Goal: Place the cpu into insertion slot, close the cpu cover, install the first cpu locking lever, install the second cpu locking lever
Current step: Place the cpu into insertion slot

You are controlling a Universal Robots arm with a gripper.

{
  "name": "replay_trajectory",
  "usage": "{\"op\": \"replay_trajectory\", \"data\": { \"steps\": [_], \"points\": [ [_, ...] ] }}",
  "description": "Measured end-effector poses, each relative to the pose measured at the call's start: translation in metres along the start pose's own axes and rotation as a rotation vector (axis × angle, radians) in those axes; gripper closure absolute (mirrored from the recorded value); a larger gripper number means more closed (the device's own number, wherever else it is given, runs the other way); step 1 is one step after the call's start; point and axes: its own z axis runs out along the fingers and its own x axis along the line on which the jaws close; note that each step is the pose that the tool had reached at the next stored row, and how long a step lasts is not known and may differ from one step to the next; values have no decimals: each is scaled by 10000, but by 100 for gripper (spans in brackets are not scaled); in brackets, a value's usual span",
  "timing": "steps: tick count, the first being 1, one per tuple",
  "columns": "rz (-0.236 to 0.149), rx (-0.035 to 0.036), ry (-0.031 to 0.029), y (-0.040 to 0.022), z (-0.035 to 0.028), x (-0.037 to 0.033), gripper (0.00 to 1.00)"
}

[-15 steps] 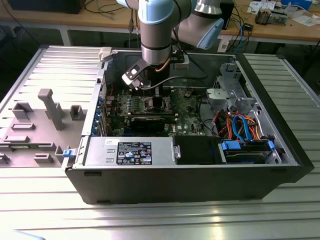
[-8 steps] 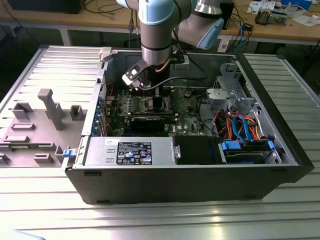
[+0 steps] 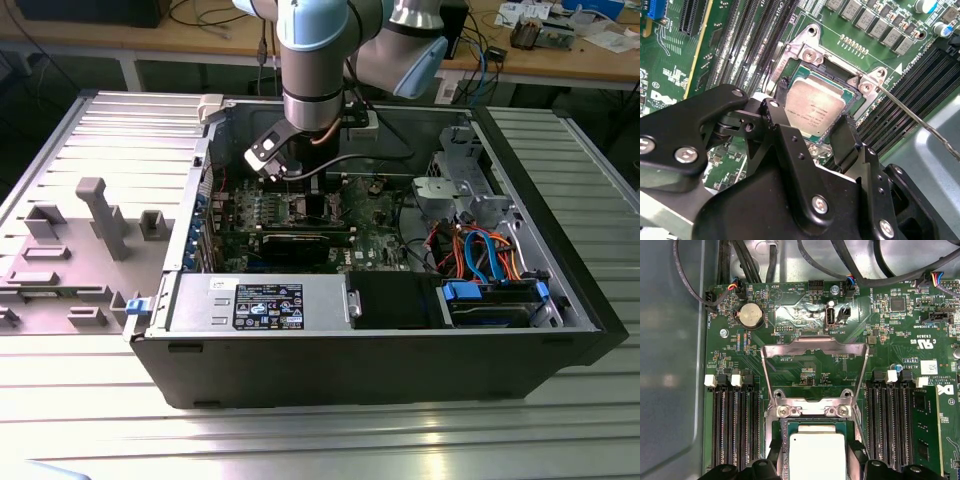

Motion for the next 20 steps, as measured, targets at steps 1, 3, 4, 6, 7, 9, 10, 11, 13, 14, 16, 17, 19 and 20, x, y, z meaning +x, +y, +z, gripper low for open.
{"op": "replay_trajectory", "data": {
  "steps": [1, 3, 4, 6, 7, 9, 10, 11, 13, 14, 16, 17, 19, 20],
  "points": [
    [-1, 1, -3, 0, -1, 0, 39],
    [-1, 2, -6, 0, -1, 0, 39],
    [-1, 1, -6, 0, -1, 0, 39],
    [-1, 1, -7, 1, -1, 0, 39],
    [-2, 1, -5, 1, 0, 3, 39],
    [-3, 0, -5, 1, 0, 7, 39],
    [-2, 1, -5, 0, 0, 7, 39],
    [-1, 1, -6, 0, -1, 8, 39],
    [-1, 1, -6, 0, -1, 8, 39],
    [-1, 1, -6, 0, 0, 8, 39],
    [-1, 1, -6, 0, 0, 9, 39],
    [-1, 1, -5, 0, 0, 9, 38],
    [-1, 1, -6, 0, 0, 9, 32],
    [-1, 2, -7, 0, 0, 9, 32]
  ]
}}
